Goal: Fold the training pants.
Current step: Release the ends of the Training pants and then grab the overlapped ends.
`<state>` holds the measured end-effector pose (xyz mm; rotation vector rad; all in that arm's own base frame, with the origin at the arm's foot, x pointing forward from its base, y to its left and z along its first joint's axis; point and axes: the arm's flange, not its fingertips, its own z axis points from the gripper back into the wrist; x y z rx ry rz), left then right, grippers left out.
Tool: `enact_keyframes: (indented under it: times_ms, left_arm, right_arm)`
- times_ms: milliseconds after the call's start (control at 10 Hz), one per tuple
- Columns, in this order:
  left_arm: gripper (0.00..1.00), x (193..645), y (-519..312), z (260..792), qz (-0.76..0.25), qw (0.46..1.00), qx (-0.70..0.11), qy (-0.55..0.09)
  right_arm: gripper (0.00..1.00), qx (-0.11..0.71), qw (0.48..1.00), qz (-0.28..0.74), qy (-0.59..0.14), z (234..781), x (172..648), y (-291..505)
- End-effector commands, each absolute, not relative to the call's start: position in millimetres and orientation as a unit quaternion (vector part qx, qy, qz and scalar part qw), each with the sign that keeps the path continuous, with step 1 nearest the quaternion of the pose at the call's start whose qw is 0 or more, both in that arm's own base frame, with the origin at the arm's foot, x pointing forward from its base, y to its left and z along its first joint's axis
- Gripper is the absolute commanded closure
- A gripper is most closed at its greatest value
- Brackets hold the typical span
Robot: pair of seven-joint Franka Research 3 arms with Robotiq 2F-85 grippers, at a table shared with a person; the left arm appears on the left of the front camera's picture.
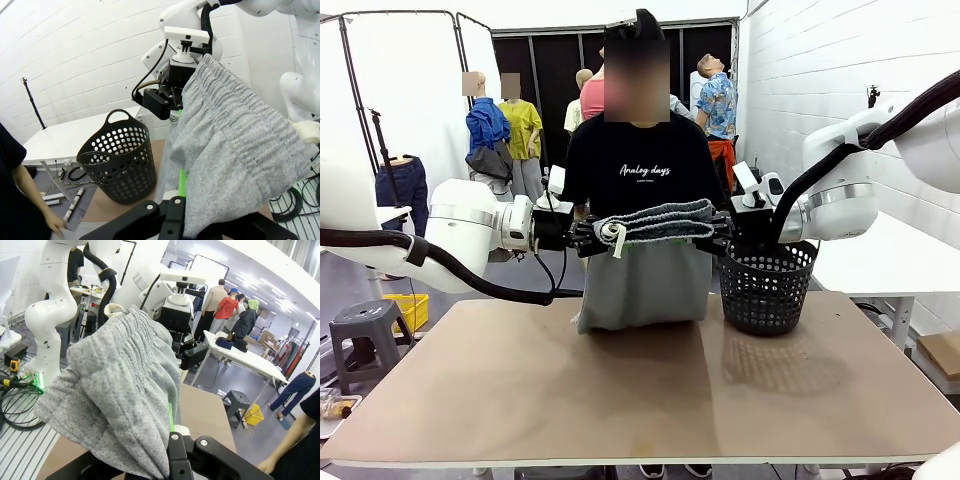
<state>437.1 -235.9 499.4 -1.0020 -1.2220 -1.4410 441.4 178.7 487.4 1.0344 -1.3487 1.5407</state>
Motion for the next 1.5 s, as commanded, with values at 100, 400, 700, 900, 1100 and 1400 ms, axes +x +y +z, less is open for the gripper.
enact_keyframes:
  times_ms: [100, 400, 700, 900, 1100, 1400]
  left_arm:
    - [1.00, 434.8, -236.7, 502.6, -0.591, 0.479, -0.407, -0.505]
    - [1.00, 434.8, -236.7, 502.6, -0.591, 0.479, -0.407, -0.505]
    - [1.00, 434.8, -236.7, 502.6, -0.591, 0.479, -0.407, -0.505]
    - [1.00, 434.8, -236.7, 502.6, -0.591, 0.479, -0.407, -0.505]
    - [1.00, 434.8, -236.7, 502.6, -0.591, 0.479, -0.407, -0.505]
    - [1.00, 434.8, -236.7, 502.6, -0.591, 0.479, -0.407, -0.505]
  right_arm:
    - [1.00, 0.412, 0.410, 0.613, -0.535, 488.0, 439.6, 179.5]
    - [1.00, 0.412, 0.410, 0.613, -0.535, 488.0, 439.6, 179.5]
    - [1.00, 0.412, 0.410, 0.613, -0.535, 488.0, 439.6, 179.5]
    - [1.00, 0.412, 0.410, 0.613, -0.535, 488.0, 439.6, 179.5]
    - [1.00, 0.412, 0.410, 0.613, -0.535, 488.0, 439.6, 179.5]
    - [1.00, 0.412, 0.410, 0.613, -0.535, 488.0, 439.6, 179.5]
